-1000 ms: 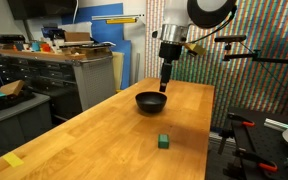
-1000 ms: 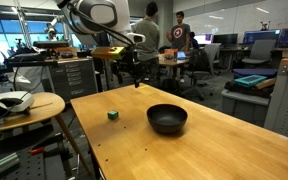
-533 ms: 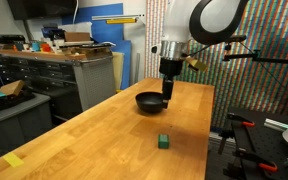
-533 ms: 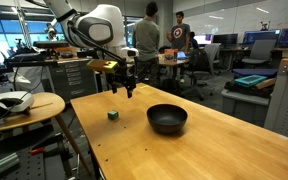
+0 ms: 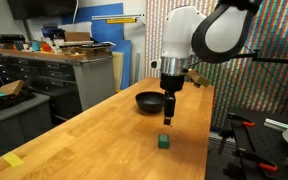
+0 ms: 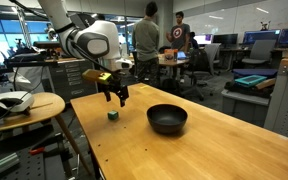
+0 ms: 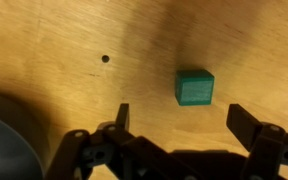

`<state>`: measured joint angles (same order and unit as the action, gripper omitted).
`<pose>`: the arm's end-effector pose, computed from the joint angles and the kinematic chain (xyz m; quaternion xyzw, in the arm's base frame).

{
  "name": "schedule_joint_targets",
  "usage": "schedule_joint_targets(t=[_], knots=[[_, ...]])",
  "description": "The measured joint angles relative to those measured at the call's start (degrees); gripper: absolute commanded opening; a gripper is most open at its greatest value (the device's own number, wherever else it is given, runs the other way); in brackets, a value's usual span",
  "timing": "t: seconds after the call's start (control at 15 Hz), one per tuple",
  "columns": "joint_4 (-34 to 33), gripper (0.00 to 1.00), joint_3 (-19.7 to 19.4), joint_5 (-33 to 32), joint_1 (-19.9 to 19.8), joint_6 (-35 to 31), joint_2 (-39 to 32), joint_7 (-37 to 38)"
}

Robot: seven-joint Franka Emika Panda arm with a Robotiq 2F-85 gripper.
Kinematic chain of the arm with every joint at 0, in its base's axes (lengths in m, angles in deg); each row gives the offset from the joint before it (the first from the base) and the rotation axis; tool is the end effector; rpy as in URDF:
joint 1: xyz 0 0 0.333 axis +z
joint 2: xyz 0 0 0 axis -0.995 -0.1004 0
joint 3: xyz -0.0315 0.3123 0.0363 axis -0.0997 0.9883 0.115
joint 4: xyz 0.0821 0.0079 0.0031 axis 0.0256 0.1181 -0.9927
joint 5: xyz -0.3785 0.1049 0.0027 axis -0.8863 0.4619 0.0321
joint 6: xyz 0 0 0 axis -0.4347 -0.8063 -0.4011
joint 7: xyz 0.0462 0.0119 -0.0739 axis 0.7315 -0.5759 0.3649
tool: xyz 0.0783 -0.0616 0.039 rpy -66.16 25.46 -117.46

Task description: Put the green block in the black bowl

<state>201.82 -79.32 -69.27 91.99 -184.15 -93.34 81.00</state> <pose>0.4489 0.1302 0.2162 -0.9844 -0.1708 -0.0301 0.0283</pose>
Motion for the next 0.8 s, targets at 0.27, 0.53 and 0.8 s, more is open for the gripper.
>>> schedule_joint_targets(t=[0.27, 0.53, 0.8], knots=[[-0.05, 1.00, 1.00, 0.00, 0.12, -1.33, -4.11, 0.55], [-0.40, 1.00, 1.65, -0.30, 1.01, -1.52, -7.91, 0.95], [-1.32, 1.00, 2.29, -0.46, 2.03, -1.91, -10.35, 1.06]])
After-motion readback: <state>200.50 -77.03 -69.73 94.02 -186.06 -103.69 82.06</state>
